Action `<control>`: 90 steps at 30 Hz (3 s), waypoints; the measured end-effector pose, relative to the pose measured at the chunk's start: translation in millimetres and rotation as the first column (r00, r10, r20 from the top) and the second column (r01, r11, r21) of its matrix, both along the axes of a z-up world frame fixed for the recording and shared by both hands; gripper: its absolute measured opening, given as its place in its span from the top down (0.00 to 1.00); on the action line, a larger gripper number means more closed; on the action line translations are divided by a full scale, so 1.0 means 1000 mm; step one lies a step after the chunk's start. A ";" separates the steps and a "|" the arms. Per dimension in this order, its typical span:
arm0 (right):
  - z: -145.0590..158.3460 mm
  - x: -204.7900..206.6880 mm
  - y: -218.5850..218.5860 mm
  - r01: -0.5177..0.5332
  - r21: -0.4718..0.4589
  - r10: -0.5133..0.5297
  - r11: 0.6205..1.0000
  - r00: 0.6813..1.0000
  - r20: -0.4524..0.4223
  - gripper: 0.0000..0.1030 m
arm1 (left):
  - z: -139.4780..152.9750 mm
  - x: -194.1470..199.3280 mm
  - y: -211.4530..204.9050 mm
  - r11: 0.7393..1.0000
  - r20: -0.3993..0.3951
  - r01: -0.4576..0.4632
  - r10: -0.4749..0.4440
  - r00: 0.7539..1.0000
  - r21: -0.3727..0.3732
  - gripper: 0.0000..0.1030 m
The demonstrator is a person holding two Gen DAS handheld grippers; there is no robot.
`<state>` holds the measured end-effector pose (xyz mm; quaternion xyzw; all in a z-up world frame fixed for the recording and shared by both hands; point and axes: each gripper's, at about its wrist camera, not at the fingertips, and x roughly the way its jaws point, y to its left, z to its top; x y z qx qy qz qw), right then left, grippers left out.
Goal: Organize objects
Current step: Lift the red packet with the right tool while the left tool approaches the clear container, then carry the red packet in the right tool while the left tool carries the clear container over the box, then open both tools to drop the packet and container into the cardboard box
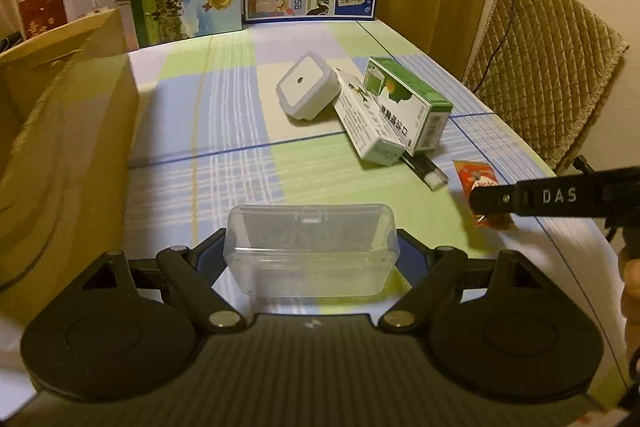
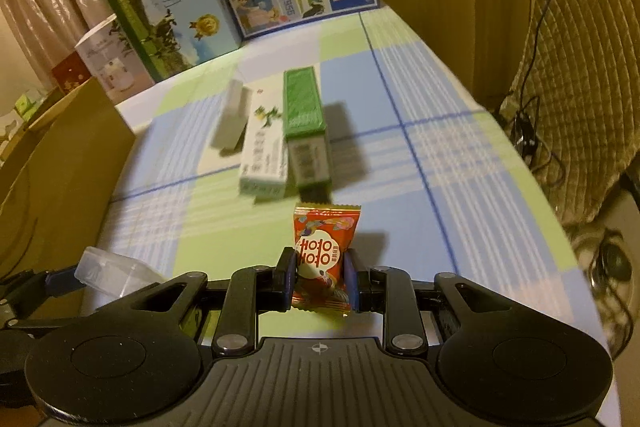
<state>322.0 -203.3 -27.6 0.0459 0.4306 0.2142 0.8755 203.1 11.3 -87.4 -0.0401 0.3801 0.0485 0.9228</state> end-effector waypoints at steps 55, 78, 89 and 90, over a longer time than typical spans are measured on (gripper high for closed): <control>0.123 -0.177 0.113 -0.330 0.042 0.318 0.943 0.931 0.179 0.78 | 0.147 -0.215 0.099 0.980 0.160 -0.199 0.196 0.968 0.000 0.20; 0.124 -0.100 0.225 -0.408 0.121 0.393 0.905 0.911 0.129 0.78 | 0.153 -0.144 0.207 0.977 0.148 -0.199 0.186 0.971 0.076 0.20; 0.101 -0.070 0.244 -0.380 0.145 0.371 0.914 0.925 0.081 0.78 | 0.114 -0.102 0.233 0.982 0.107 -0.175 0.168 0.980 0.064 0.15; 0.100 -0.069 0.246 -0.382 0.145 0.373 0.913 0.924 0.080 0.78 | 0.113 -0.101 0.235 0.983 0.107 -0.175 0.167 0.980 0.062 0.15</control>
